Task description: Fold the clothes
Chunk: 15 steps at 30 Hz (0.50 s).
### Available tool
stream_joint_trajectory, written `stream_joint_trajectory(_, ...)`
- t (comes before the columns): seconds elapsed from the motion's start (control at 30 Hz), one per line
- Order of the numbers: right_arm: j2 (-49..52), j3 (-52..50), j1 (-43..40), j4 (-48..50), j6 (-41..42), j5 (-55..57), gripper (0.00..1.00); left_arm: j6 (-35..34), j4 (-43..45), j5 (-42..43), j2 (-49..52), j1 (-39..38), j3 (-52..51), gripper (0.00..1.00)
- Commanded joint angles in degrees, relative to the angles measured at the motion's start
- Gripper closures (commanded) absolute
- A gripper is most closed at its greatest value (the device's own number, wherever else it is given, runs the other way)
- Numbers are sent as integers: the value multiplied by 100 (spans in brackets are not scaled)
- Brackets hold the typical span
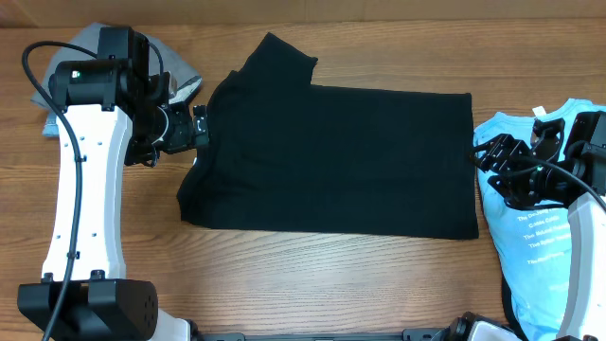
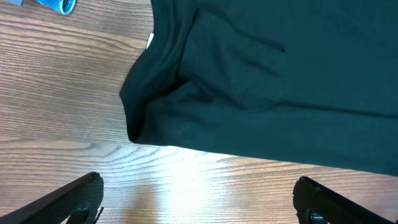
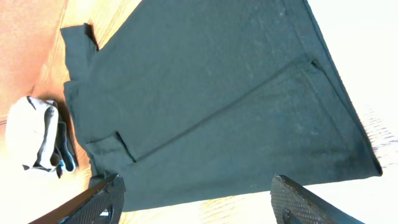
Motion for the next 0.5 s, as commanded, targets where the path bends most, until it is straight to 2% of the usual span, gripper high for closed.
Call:
stream_joint_trajectory(0.0,-42,114,-31,28,-28,52,21,-101,-46,87,31,-13,2,0)
stream_joint_trajectory(0.47,-42,114,-31,31,-31,55,20,-103,-136,85,31,-13,2,0)
